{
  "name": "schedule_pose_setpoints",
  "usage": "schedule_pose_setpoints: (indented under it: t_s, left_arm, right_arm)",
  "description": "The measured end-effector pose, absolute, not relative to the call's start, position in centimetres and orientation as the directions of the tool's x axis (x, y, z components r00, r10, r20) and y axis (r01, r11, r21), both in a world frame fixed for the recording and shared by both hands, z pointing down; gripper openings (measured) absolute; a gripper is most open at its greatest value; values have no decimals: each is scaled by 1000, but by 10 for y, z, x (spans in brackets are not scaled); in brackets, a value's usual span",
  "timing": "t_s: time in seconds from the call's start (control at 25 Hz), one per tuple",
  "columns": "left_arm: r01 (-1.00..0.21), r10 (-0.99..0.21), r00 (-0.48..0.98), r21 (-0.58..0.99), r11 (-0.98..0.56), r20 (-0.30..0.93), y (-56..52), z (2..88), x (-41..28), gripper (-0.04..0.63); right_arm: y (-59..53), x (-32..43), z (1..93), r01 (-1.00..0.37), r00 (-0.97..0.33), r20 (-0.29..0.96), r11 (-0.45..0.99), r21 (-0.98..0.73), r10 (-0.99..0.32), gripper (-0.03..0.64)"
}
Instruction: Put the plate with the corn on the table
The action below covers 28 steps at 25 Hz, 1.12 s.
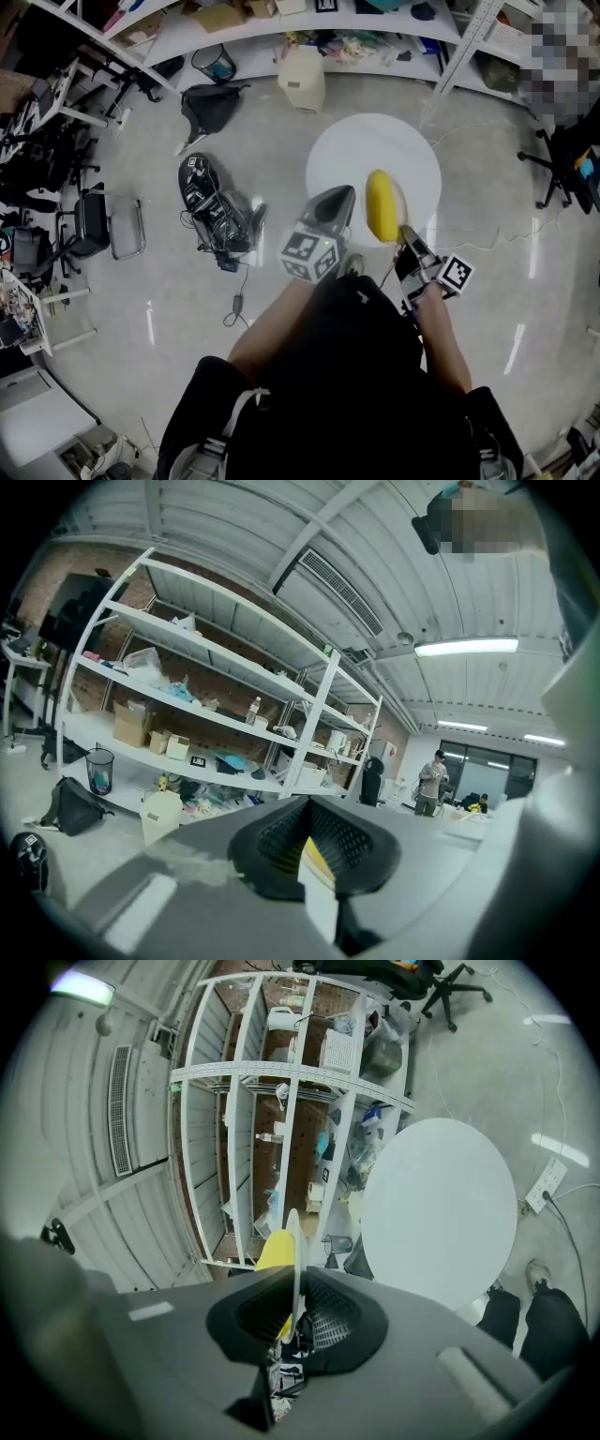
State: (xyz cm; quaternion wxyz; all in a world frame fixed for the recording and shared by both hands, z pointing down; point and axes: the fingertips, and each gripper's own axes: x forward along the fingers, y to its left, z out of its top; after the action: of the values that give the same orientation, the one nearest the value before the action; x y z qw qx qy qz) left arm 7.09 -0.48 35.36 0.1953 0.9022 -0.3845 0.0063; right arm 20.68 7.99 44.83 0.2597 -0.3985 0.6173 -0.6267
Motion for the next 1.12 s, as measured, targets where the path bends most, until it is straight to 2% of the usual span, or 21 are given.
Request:
schedule_pose_setpoints:
  t_s: [1.12]
  left_arm:
    - [-677, -670, 724, 357, -644, 163, -71, 369, 56, 5]
  right_arm:
    - [31, 192, 472, -183, -497, 216, -141, -973, -840, 41]
